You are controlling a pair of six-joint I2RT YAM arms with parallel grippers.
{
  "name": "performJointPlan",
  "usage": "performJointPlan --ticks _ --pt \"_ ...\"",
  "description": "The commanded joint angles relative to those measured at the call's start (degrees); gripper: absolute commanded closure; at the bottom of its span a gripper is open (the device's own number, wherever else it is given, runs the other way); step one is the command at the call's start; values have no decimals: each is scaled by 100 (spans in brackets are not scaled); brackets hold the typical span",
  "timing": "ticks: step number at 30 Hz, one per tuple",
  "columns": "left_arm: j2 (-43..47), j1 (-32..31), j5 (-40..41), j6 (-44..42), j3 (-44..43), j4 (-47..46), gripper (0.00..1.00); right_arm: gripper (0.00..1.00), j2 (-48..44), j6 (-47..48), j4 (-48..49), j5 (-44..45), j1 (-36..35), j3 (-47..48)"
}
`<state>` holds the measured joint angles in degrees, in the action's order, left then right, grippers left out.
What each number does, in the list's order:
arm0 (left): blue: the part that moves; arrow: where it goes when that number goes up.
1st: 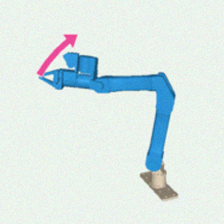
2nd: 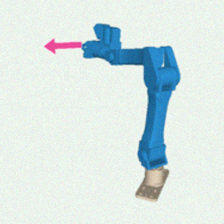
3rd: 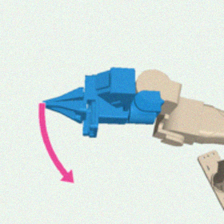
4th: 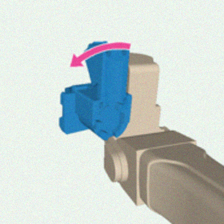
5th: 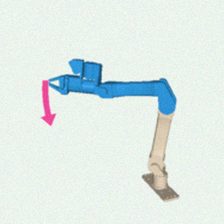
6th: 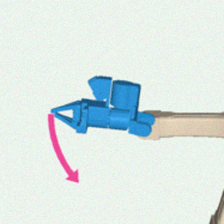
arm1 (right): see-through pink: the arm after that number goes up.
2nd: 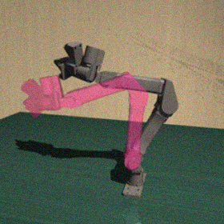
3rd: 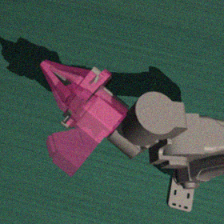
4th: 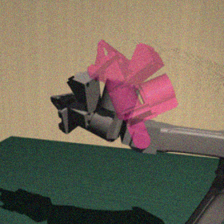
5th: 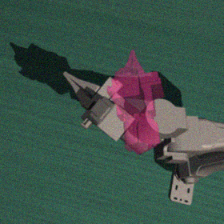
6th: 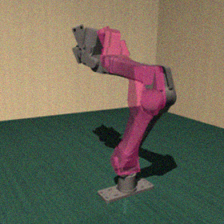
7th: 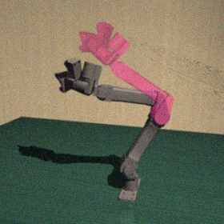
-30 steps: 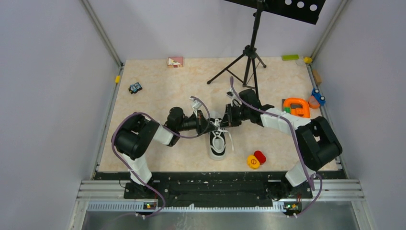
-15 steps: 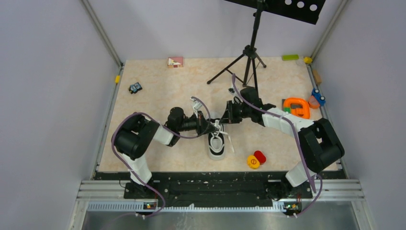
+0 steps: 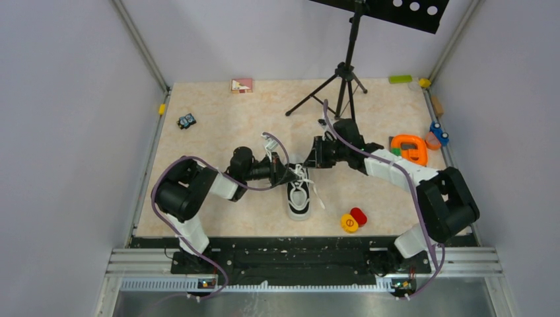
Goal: Tie the shoes
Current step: Cross the shoelace with the shoelace.
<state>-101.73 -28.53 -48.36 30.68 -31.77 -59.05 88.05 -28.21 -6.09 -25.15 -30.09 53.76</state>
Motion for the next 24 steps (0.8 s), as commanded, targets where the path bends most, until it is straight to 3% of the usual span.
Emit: performJointPlan --ticks 1,8,12,18,24 --pt "208 23 -94 -76 -52 -101 100 79 -351 -87 129 -165 47 -67" --pt "172 27 -56 -68 -123 -30 100 76 -735 -160 217 -230 29 -442" --pt "146 19 -42 -56 -149 -15 100 74 -837 98 -122 87 -142 -465" --pt "141 -1 6 -43 -177 22 100 72 -1122 -254 164 627 -173 -836" --pt "115 -19 37 -44 -223 54 100 71 -1197 192 -183 1017 -173 -1016"
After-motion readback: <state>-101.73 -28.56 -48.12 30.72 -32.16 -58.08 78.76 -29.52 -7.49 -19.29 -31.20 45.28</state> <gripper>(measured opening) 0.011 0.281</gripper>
